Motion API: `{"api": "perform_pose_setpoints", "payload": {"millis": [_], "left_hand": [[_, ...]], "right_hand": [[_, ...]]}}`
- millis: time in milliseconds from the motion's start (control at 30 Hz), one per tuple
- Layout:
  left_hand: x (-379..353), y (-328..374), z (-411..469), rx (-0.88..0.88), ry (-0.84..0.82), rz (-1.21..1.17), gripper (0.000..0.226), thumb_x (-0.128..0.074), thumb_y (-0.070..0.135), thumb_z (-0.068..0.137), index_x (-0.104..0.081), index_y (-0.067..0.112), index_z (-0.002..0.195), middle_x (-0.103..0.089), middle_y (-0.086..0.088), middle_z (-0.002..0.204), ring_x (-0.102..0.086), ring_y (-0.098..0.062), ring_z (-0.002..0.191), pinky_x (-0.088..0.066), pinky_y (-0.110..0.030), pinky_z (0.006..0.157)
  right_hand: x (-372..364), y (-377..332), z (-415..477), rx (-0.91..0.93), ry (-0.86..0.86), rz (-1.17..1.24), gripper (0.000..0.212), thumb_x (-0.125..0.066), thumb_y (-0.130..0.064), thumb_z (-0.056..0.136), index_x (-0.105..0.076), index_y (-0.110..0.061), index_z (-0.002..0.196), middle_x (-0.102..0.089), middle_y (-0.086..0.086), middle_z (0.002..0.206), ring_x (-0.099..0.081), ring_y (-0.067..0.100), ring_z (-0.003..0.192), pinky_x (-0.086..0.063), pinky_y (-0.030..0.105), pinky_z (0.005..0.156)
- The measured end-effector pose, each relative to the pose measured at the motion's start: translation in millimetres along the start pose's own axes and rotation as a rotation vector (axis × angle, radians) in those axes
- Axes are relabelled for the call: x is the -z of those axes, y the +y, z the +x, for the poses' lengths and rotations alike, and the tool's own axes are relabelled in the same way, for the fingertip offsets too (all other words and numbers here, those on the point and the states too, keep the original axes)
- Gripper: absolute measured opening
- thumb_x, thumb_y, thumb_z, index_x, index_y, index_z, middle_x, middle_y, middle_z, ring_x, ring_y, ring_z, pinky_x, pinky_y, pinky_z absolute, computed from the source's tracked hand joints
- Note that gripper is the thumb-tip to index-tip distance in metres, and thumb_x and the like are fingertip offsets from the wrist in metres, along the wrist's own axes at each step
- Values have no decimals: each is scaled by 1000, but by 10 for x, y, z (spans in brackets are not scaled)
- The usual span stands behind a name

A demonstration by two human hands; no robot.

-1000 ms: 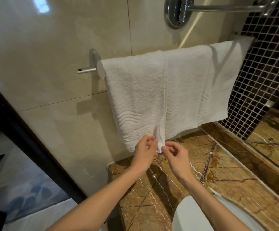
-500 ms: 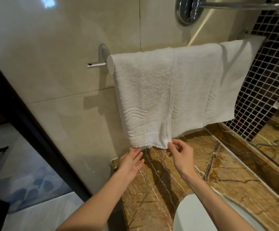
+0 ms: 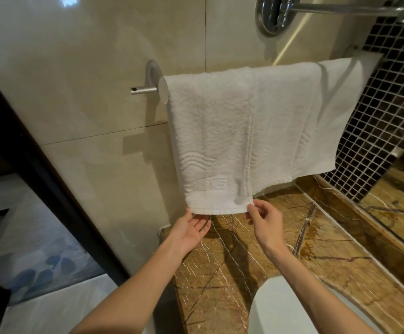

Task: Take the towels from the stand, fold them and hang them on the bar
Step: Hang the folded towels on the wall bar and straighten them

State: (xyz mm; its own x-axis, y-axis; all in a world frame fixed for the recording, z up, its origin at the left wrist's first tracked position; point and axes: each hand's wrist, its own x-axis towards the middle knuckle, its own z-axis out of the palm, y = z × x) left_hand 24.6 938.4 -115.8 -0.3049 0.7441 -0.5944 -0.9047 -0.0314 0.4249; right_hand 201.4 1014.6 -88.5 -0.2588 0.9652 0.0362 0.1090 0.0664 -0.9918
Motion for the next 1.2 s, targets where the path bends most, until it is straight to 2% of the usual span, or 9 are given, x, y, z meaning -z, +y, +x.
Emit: {"api": "perform_pose_setpoints", "payload": {"millis": [100,233,333,400,533,700,933,1100,1200], "left_hand": [[8,4,-21,5,-39,-119,24,-46,23,97,-53,5,112,-58,-21,112,-56,-32,98,-48,-43,83],[18,-5,-68,-33,-48,-214,23,-56,12,89,-55,5,111,-62,-16,111,-58,-29,100,-50,-42,76],[27,-11,-107,-56,-11,-218,36,-65,3,76,-55,3,111,-64,-17,109,-60,-27,100,-52,-40,73],[37,-25,-112,-74,0,-202,40,-68,2,71,-56,3,110,-70,-16,100,-63,-26,100,-52,-38,72],[55,-66,-114,-86,-7,-190,44,-70,2,69,-56,3,111,-74,-14,90,-65,-26,100,-53,-36,74],[71,-59,-119,-107,-7,-196,40,-68,4,71,-56,4,109,-74,-14,88,-64,-26,100,-53,-37,74],[39,-23,-87,-96,22,-190,20,-57,6,88,-55,3,108,-64,-17,108,-62,-28,98,-52,-39,72],[94,-16,-55,-102,5,-178,34,-64,4,77,-56,3,110,-69,-18,105,-64,-28,100,-54,-38,73],[138,-1,-28,-138,7,-122,35,-69,1,69,-57,4,101,-69,-18,105,-66,-28,101,-55,-37,76]], "right_hand": [[-27,18,-10,19,7,-59,13,-53,-18,96,-65,-17,91,-65,5,71,-59,16,64,-49,32,63],[-76,33,-17,12,-7,-75,18,-49,-18,98,-63,-14,87,-59,2,65,-52,10,56,-43,29,56],[-100,21,-14,3,-6,-57,19,-48,-17,98,-64,-16,87,-59,1,64,-51,9,54,-43,29,55],[-107,23,-25,5,-19,-52,20,-49,-19,98,-64,-16,86,-60,1,65,-52,10,56,-43,28,56],[-120,42,-57,17,-47,-69,17,-54,-26,95,-66,-17,87,-66,3,71,-56,7,58,-45,25,56],[-111,67,-45,1,-53,-63,22,-54,-21,96,-62,-9,79,-60,2,63,-51,9,53,-41,25,52],[-102,92,-37,13,-57,-72,27,-57,-22,94,-63,-7,73,-60,5,63,-52,13,57,-43,26,56],[-88,91,-27,29,-69,-134,30,-56,-26,94,-62,-10,70,-59,3,61,-51,13,56,-42,24,54],[-62,104,-16,57,-84,-183,31,-56,-28,94,-62,-11,69,-60,2,60,-51,13,55,-40,26,55]]}}
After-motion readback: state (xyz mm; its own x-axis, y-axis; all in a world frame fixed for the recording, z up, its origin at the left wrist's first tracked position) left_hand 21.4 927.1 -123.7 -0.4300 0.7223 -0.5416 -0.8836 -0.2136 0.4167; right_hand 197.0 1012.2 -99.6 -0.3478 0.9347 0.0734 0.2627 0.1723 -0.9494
